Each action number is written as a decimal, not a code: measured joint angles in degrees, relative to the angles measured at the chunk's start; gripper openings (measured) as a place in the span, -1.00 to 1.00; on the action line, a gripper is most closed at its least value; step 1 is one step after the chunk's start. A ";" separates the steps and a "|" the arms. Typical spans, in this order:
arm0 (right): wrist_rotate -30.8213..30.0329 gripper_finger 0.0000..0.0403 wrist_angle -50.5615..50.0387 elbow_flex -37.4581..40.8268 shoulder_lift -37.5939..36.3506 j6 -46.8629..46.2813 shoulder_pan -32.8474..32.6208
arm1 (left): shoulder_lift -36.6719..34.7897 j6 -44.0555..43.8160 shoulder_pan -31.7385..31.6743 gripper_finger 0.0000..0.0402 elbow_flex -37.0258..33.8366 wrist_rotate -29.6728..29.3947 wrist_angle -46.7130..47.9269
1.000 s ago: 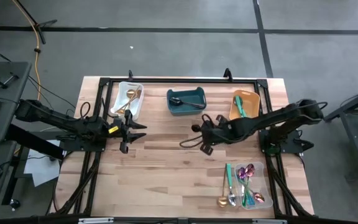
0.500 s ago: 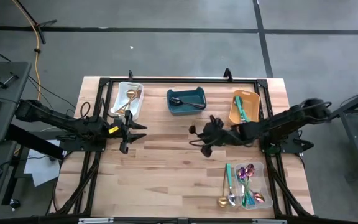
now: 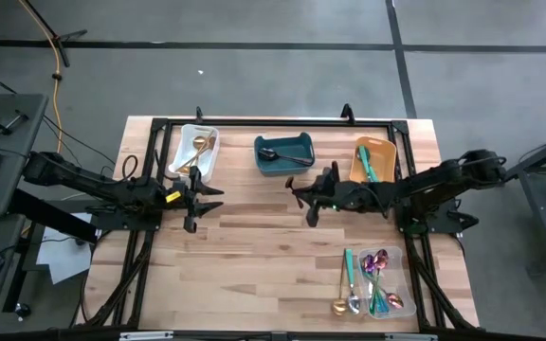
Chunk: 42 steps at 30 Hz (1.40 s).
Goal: Sort silverware by color (type)
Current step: Put the black spoon into the blue bin
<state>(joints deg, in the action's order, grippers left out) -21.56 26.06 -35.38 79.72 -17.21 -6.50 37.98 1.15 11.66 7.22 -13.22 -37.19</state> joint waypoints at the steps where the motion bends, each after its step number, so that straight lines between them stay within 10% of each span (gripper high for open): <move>1: 1.01 -1.00 -0.04 0.00 0.00 0.29 0.72 | 0.00 0.03 0.00 -0.35 0.00 0.01 -0.01; 16: 3.26 -1.00 11.26 -3.92 0.07 20.35 8.18 | 0.00 -0.47 0.00 -0.35 0.00 0.01 -0.94; 27: 9.67 -1.00 -31.25 -31.62 12.26 29.56 24.02 | 0.00 5.55 0.00 -0.35 0.00 0.01 -3.48; 42: 16.56 -1.00 -49.19 -44.17 30.54 35.75 29.74 | 0.00 5.54 0.00 -0.35 0.00 0.01 -3.45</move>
<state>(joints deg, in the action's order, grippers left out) -5.00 -23.13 -79.55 110.26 18.54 23.24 37.98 6.69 11.66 7.22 -13.21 -40.64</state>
